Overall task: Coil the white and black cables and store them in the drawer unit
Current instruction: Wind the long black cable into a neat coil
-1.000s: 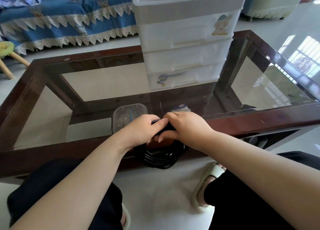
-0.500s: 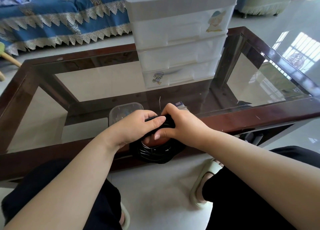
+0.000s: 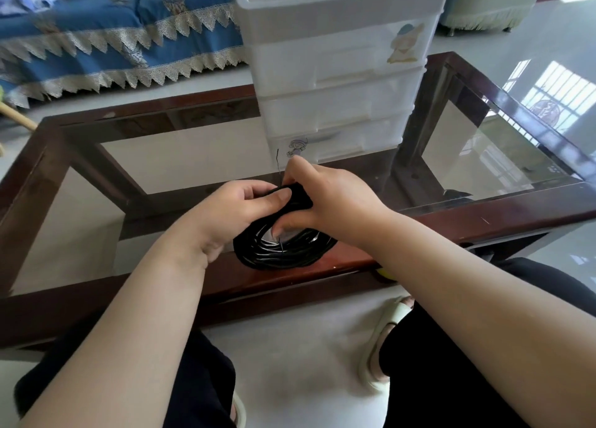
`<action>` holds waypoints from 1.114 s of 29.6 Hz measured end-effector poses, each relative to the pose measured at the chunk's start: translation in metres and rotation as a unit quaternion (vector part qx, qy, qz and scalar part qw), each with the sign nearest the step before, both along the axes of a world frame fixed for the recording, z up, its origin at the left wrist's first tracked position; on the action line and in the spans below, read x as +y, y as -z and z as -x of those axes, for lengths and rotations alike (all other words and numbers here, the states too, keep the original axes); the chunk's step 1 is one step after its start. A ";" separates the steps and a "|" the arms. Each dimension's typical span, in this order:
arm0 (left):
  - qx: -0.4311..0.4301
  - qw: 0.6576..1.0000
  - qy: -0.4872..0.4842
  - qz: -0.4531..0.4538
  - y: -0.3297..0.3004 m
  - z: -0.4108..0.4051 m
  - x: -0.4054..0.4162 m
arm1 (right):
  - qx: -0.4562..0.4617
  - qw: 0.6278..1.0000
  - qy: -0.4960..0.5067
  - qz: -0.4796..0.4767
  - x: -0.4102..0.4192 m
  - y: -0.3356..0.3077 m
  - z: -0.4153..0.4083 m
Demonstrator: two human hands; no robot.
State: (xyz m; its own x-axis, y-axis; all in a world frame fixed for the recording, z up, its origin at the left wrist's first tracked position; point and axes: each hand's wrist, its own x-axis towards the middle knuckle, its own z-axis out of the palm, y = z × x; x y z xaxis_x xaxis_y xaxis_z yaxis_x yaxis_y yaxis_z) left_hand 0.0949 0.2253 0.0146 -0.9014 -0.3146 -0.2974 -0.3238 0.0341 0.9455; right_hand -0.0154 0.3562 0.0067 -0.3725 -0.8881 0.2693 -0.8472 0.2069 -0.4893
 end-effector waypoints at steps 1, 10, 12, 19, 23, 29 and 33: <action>0.003 1.000 -0.020 0.001 0.001 -0.001 -0.002 | 0.014 1.000 -0.008 0.001 -0.004 0.001 0.000; -0.001 0.993 -0.115 0.021 0.014 -0.002 0.000 | 0.179 0.978 -0.065 0.085 -0.016 0.020 0.015; 0.011 0.990 -0.136 -0.038 0.013 -0.002 0.007 | 0.193 0.974 -0.069 0.099 -0.015 0.024 0.016; 0.032 0.977 -0.162 -0.132 0.016 -0.002 0.014 | 0.232 0.961 -0.092 0.122 -0.009 0.032 0.020; 0.018 0.979 -0.155 -0.134 0.017 -0.001 0.010 | 0.243 0.956 -0.103 0.131 -0.004 0.034 0.019; -0.020 0.979 -0.120 -0.164 0.016 0.001 0.003 | 0.274 0.946 -0.123 0.124 0.004 0.035 0.020; -0.028 0.977 -0.084 -0.193 0.016 0.000 0.001 | 0.284 0.940 -0.136 0.134 0.006 0.037 0.021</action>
